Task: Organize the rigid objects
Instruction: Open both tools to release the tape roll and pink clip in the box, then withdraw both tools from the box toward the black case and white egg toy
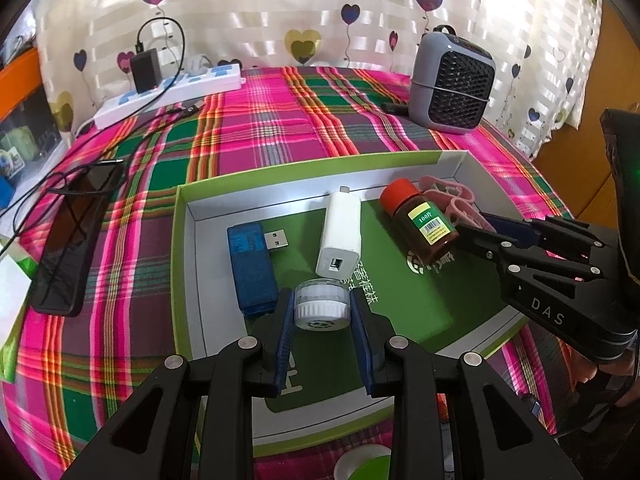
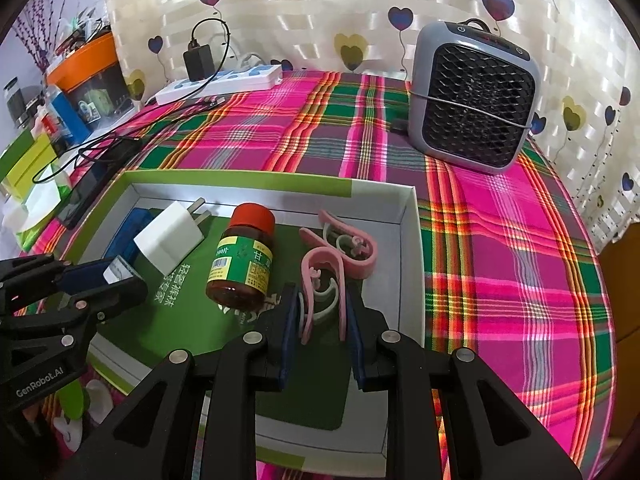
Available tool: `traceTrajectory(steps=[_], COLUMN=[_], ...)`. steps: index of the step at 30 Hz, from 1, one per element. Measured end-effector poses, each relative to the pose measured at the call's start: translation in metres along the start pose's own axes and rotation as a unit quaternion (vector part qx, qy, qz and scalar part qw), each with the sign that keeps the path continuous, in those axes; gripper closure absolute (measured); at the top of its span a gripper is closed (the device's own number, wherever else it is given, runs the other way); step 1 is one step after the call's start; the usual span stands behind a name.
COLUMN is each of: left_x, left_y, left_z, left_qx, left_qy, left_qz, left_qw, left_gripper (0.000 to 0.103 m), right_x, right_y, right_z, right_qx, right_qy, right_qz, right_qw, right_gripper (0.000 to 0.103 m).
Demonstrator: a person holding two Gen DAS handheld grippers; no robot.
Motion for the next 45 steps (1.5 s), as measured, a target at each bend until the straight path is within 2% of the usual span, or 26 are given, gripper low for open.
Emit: traceTrajectory(steps=[10, 17, 20, 33, 45], left_x=[0.002, 0.004, 0.002, -0.003, -0.004], left_y=[-0.002, -0.002, -0.002, -0.007, -0.01], left_z=[0.0, 0.003, 0.006, 0.018, 0.04], left_qx=[-0.001, 0.002, 0.004, 0.013, 0.037], left_qy=[-0.006, -0.011, -0.008, -0.002, -0.002], left_qz=[-0.002, -0.001, 0.003, 0.012, 0.02], left_qw=[1.0, 0.9999, 1.0, 0.9998, 0.9991], left_gripper=[0.076, 0.071, 0.066, 0.066, 0.066], right_x=[-0.002, -0.003, -0.003, -0.01, -0.017], right_y=[-0.001, 0.0, 0.0, -0.004, -0.009], right_z=[0.001, 0.004, 0.006, 0.02, 0.034], right_qx=[0.001, 0.007, 0.011, 0.026, 0.041], right_qy=[-0.005, 0.001, 0.001, 0.002, 0.007], right_qz=[0.004, -0.003, -0.005, -0.006, -0.01], right_qw=[1.0, 1.0, 1.0, 1.0, 0.999], right_gripper=[0.079, 0.066, 0.065, 0.065, 0.065])
Point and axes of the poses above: each gripper's, at about its wrist camera, not at the fingertips, and z roughly against the way its jaws point, x to its right, y to its top, the point moved 5 cm from there along -z, roughly the way its jaws point, and after that the axes turned 2 degrees about x, right-handed, at the moved point
